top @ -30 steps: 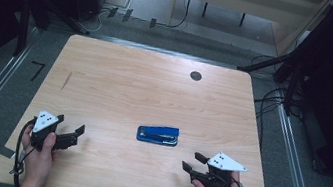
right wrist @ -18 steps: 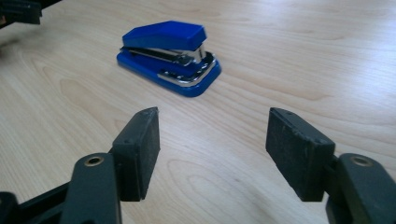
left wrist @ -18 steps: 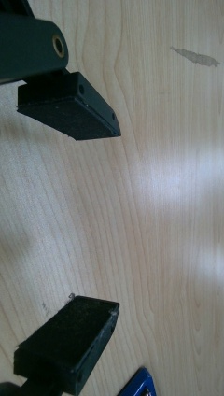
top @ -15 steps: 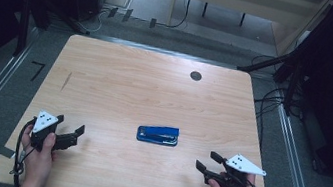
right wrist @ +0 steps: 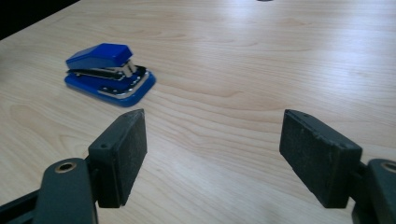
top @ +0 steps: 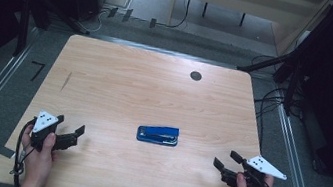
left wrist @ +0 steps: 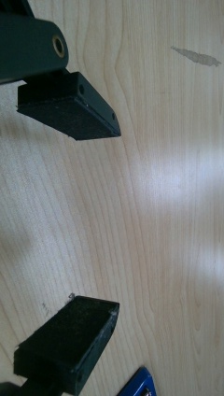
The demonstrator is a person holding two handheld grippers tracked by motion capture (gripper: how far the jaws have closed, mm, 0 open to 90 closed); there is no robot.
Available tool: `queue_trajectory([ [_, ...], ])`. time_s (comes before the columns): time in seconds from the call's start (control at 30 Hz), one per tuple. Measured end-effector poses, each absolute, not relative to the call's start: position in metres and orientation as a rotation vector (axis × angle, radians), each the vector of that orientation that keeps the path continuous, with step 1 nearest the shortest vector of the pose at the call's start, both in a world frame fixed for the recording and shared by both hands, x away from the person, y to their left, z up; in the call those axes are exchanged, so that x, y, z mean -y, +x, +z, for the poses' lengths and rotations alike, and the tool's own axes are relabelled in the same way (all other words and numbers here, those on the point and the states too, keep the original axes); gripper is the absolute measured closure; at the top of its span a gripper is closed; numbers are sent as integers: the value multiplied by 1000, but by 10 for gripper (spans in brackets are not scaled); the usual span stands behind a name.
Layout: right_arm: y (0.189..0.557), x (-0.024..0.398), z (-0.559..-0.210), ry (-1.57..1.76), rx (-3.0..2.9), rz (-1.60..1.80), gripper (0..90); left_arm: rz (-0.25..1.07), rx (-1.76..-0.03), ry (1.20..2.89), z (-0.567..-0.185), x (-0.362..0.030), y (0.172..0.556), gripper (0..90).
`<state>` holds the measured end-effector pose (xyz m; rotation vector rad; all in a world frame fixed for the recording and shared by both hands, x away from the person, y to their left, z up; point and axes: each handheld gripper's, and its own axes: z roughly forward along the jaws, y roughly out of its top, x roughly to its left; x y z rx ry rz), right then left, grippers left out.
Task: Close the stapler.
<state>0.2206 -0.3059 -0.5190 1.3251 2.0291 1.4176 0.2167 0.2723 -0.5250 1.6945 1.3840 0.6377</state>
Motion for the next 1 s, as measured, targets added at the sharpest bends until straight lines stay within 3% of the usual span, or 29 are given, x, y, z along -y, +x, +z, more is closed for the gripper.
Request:
queue_trajectory([
  [0.13,223,319,-520,1372,-2008,1413,175,637,-1384,1695,-525,-272,217,144],
  [0.63,231,365,-533,1471,-1879,1349,128,630,-1385,1704,-525,-272,217,144],
  [1.0,237,370,-552,1517,-1904,1314,0,627,-1387,1703,-525,-273,217,144],
])
